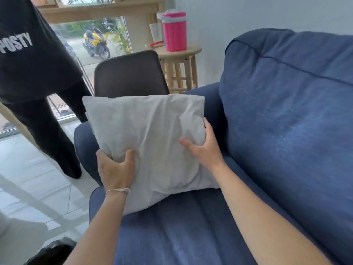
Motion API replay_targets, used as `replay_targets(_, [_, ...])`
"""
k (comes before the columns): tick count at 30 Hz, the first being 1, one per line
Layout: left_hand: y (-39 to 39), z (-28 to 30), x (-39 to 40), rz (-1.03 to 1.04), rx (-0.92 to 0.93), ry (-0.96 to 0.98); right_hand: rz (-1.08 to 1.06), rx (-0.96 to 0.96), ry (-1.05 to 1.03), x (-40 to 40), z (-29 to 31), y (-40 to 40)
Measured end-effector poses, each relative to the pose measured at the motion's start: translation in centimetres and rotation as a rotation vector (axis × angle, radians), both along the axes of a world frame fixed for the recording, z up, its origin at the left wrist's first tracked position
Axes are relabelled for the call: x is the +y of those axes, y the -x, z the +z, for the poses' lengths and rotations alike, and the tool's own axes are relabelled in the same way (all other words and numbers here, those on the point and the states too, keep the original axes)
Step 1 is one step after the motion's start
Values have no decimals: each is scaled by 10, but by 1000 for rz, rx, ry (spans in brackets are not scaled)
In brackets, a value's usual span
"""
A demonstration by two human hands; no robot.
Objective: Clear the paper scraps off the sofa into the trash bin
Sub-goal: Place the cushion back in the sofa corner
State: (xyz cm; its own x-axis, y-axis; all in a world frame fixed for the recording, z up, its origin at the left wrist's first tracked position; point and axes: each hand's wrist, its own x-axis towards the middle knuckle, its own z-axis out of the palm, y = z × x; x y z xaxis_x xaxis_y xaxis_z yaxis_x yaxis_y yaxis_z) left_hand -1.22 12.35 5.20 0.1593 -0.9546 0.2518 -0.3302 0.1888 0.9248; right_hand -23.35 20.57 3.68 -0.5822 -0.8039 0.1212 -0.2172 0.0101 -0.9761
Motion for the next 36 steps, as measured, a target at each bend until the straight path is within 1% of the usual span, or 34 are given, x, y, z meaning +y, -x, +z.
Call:
replay_targets(2, [25,7,4,-96,-4,55,-135,5,74,32,0,7])
replay_targets(5, [72,19,8,-305,-37,78,-372,52,141,85,-3,8])
replay_targets(7, [107,24,14,-439,-69,88,-526,50,171,116,-11,3])
replay_targets(9, [141,21,24,-539,-162,121,-656,53,164,140,-24,-3])
replay_targets(10, [156,14,32,-592,-236,112,-707,66,141,150,-31,-6])
replay_targets(11, [170,2,41,-643,-326,84,-737,76,121,159,-37,-11])
replay_targets(13, [186,-19,68,-754,-479,-3,-720,78,94,171,-46,-19])
replay_targets(16, [182,-45,105,-1009,-537,-99,-687,129,51,178,-48,-20])
replay_targets(17, [177,-52,111,-1035,-565,-83,-699,201,65,179,-43,-15])
replay_targets(19, [162,-63,117,-1004,-610,-70,-729,482,138,174,-19,3])
replay_targets(20, [154,-67,118,-977,-625,-105,-741,634,181,167,-3,16])
replay_targets(22, [140,-76,119,-903,-633,-217,-735,827,217,145,36,47])
replay_targets(23, [134,-80,119,-858,-630,-275,-698,876,187,130,56,63])
replay_targets(24, [128,-83,120,-825,-620,-331,-635,900,103,115,73,77])
replay_targets(25, [122,-85,119,-812,-597,-385,-546,903,-49,100,88,89])
replay_targets(26, [118,-87,118,-819,-566,-431,-442,900,-250,87,99,98])
replay_targets(28, [113,-89,117,-868,-526,-461,-271,922,-650,66,109,109])
replay_targets(29, [113,-88,117,-894,-510,-458,-213,931,-774,59,111,110])
replay_targets(31, [115,-88,114,-931,-457,-447,-134,938,-874,50,109,108])
replay_targets(34, [117,-88,117,-983,-373,-445,-57,947,-925,52,108,100])
replay_targets(36, [117,-89,121,-1012,-322,-453,-65,933,-928,63,109,94])
